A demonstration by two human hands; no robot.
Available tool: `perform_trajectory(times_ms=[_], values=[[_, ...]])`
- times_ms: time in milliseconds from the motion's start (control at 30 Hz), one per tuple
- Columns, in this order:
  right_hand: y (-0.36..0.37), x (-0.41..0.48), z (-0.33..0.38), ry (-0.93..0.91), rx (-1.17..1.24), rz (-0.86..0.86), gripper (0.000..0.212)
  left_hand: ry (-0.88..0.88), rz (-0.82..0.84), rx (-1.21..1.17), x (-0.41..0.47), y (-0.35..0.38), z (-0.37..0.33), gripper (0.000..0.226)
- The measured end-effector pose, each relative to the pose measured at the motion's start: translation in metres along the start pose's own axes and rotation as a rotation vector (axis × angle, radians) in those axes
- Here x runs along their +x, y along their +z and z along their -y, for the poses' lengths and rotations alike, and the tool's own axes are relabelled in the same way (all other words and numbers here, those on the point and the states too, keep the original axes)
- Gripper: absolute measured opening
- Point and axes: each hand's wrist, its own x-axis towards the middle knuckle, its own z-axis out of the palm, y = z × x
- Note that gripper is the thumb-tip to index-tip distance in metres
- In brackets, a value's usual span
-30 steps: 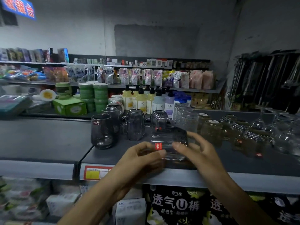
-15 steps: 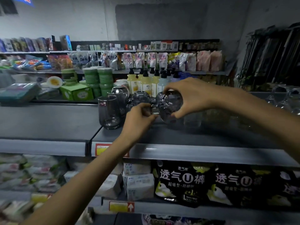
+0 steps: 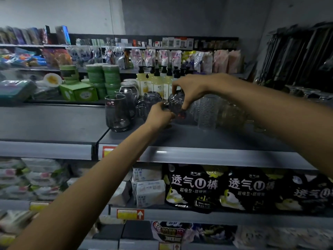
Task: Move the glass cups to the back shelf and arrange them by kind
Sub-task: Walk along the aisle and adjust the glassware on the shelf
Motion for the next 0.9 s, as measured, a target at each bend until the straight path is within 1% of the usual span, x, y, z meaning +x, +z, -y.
perform_trajectory(times_ms=[67,100,200,267,300,367,467,533,700,833,900], values=[[0.003,0.005,-0.003,0.009,-0.018,0.015,0.08,0.003,0.03,-0.02,0.0,0.004,0.004,0.038],[0.005,0.006,-0.004,0.007,-0.022,0.019,0.08,0.007,0.027,-0.031,0.002,0.006,0.006,0.046],[0.009,0.007,-0.007,0.013,-0.02,0.019,0.081,0.011,0.024,-0.009,0.005,0.015,0.013,0.062],[0.013,0.01,-0.01,0.03,-0.009,0.022,0.08,0.026,0.015,0.016,0.006,0.02,0.016,0.077],[0.015,0.013,-0.011,0.035,-0.005,0.029,0.08,0.037,0.009,0.04,0.009,0.023,0.018,0.078],[0.019,0.017,-0.013,0.042,0.0,0.048,0.08,0.047,-0.019,0.099,0.008,0.026,0.017,0.076],[0.022,0.022,-0.014,0.055,0.011,0.056,0.077,0.044,-0.035,0.183,0.006,0.03,0.013,0.061],[0.023,0.024,-0.016,0.066,0.03,0.061,0.076,0.049,-0.047,0.238,0.007,0.033,0.014,0.057],[0.024,0.028,-0.019,0.092,0.097,0.09,0.076,0.014,-0.077,0.271,0.016,0.042,0.02,0.042],[0.02,0.029,-0.024,0.104,0.156,0.135,0.074,0.031,-0.116,0.337,0.017,0.047,0.02,0.043],[0.01,0.031,-0.03,0.111,0.222,0.158,0.067,0.027,-0.138,0.385,0.019,0.05,0.02,0.047]])
